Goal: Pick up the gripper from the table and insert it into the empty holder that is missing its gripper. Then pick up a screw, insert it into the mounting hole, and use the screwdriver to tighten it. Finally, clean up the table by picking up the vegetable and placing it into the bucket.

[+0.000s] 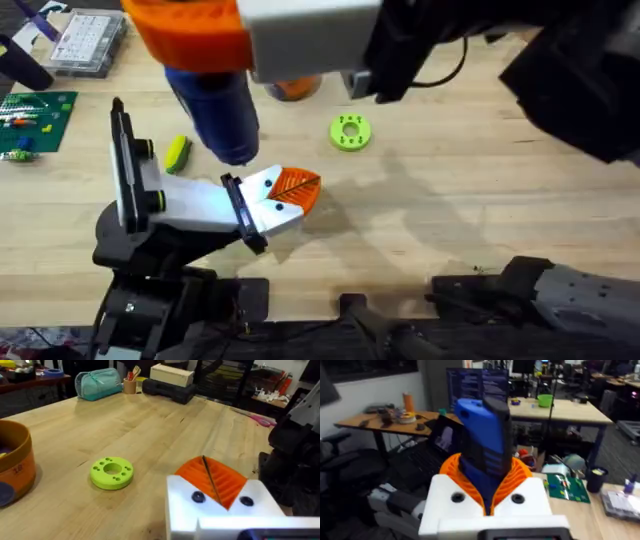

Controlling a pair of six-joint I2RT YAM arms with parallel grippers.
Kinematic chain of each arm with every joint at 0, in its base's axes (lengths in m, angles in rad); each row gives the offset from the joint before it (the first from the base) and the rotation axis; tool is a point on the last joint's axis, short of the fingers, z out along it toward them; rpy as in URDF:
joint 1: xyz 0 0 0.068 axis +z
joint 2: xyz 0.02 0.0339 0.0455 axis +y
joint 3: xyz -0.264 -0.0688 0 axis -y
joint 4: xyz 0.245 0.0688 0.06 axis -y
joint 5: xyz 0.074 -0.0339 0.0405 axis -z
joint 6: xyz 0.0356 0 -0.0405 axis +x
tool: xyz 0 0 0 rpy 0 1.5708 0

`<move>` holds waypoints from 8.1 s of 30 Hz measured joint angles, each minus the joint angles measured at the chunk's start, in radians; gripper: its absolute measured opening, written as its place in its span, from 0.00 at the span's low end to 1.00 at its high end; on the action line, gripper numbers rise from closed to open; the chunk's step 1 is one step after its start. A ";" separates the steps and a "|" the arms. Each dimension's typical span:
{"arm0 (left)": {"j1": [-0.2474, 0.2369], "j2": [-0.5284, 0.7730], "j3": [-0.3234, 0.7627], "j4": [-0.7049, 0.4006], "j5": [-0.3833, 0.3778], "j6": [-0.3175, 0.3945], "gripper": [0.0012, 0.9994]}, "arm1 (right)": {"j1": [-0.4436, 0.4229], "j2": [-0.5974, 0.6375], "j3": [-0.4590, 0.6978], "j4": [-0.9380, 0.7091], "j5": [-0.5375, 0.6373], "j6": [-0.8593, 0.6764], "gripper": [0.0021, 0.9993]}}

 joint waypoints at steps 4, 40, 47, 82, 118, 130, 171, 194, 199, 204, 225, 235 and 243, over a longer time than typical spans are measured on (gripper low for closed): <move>0.000 0.000 0.000 0.000 0.000 0.000 0.01 | 0.000 0.000 0.028 -0.001 -0.029 0.022 0.03; 0.000 0.000 0.000 0.000 0.000 0.069 0.01 | 0.000 0.000 0.064 -0.149 -0.104 -0.141 0.04; 0.000 0.000 0.000 0.000 0.000 0.069 0.01 | 0.000 0.000 0.064 -0.175 -0.078 -0.153 0.03; 0.000 0.000 0.000 0.000 0.000 0.069 0.01 | -0.024 0.000 -0.038 -0.129 -0.054 -0.159 0.04; 0.000 0.000 0.000 0.000 0.000 0.069 0.01 | -0.024 0.070 -0.098 -0.018 -0.032 -0.097 0.03; 0.000 0.000 0.000 0.000 0.000 0.069 0.01 | -0.024 0.070 -0.138 0.038 -0.030 -0.089 0.03; 0.000 0.000 0.000 0.000 0.000 0.069 0.01 | -0.024 0.070 -0.176 0.056 -0.018 -0.071 0.03; 0.000 0.000 0.000 0.000 0.000 0.069 0.01 | -0.024 0.070 -0.188 0.075 0.005 -0.071 0.03; 0.000 0.000 0.000 0.000 0.000 0.069 0.01 | -0.024 0.070 -0.188 0.075 0.005 -0.071 0.04; 0.000 0.000 0.000 0.000 0.000 0.069 0.01 | -0.024 0.070 -0.188 0.075 0.005 -0.071 0.03; 0.000 0.000 0.000 0.000 0.000 0.069 0.01 | -0.024 0.070 -0.190 0.079 0.005 -0.071 0.03; 0.000 0.000 0.000 0.000 0.000 0.069 0.01 | -0.024 0.071 -0.196 0.080 0.005 -0.071 0.03; 0.000 0.000 0.000 0.000 0.000 0.069 0.01 | -0.024 0.070 -0.196 0.081 0.005 -0.071 0.04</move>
